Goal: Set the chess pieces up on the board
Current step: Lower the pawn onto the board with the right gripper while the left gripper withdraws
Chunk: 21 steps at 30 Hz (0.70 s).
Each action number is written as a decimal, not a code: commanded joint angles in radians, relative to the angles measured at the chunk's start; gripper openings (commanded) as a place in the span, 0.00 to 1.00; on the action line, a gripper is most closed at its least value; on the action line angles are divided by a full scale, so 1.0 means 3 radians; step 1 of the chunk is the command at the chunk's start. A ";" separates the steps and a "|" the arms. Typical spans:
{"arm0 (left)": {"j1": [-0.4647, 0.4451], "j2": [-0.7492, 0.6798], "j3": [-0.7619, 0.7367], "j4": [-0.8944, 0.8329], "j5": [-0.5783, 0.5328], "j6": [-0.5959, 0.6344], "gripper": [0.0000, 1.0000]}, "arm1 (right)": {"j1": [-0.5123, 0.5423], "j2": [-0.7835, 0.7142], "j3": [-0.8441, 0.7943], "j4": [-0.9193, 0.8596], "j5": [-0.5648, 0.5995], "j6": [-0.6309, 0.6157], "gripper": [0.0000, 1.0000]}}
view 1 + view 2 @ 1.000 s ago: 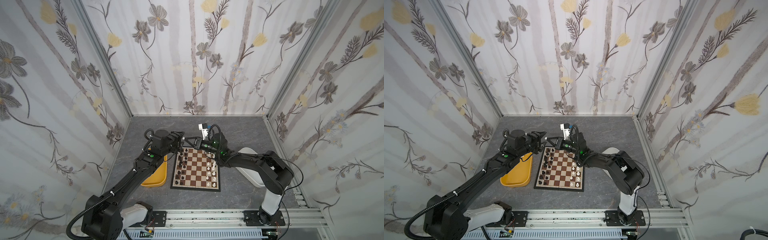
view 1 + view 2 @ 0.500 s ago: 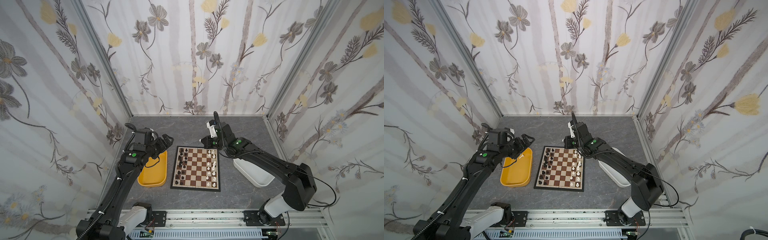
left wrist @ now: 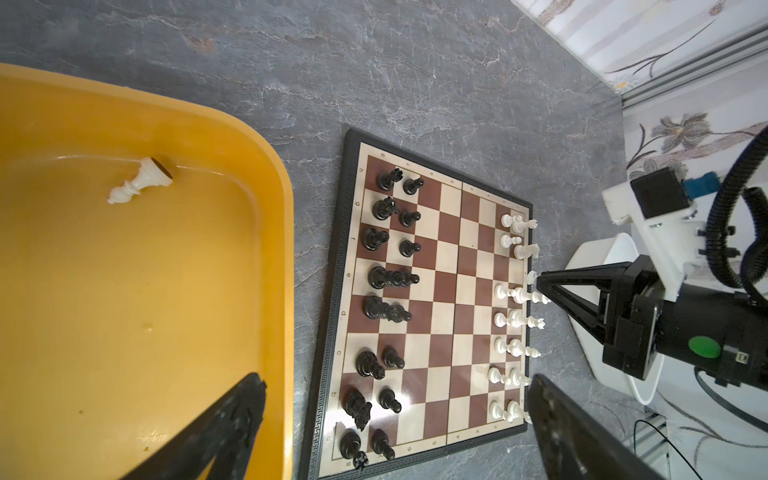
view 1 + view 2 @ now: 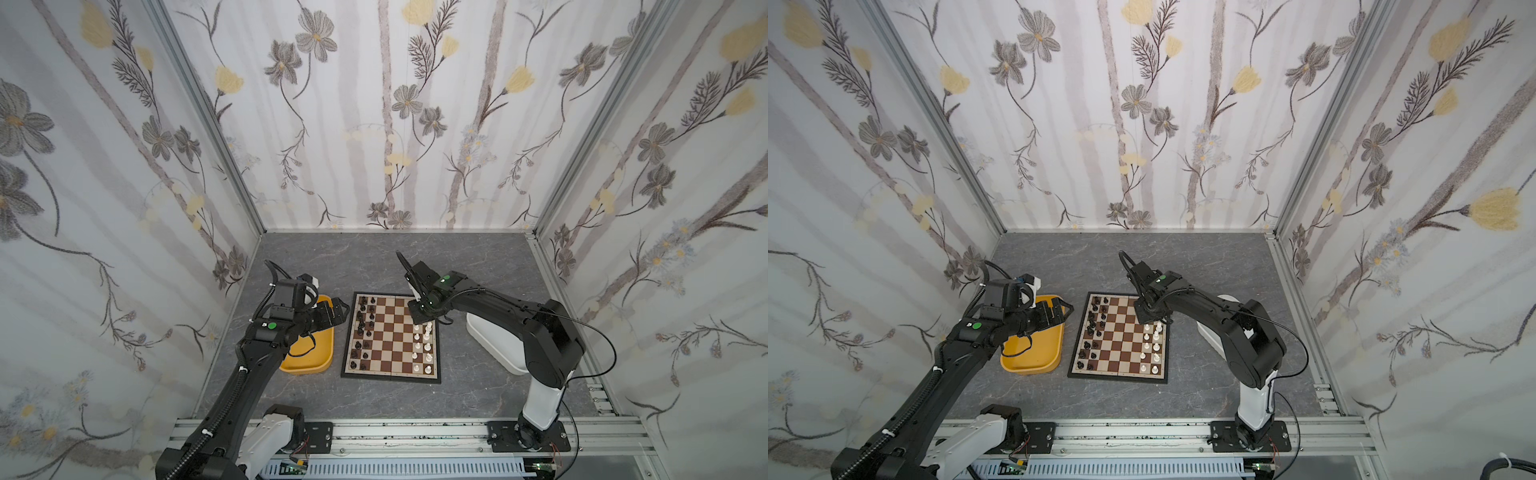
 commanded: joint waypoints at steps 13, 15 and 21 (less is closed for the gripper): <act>0.0007 0.0053 0.0023 0.0093 -0.0195 0.0048 1.00 | -0.0032 0.0305 0.0162 0.0022 0.0059 -0.0115 0.11; 0.0008 0.0058 0.0024 0.0095 -0.0202 0.0049 1.00 | -0.0037 0.0316 0.0171 0.0029 0.0068 -0.0119 0.13; 0.0007 0.0063 0.0023 0.0084 -0.0232 0.0044 1.00 | -0.0045 0.0378 0.0173 0.0028 0.0060 -0.0129 0.20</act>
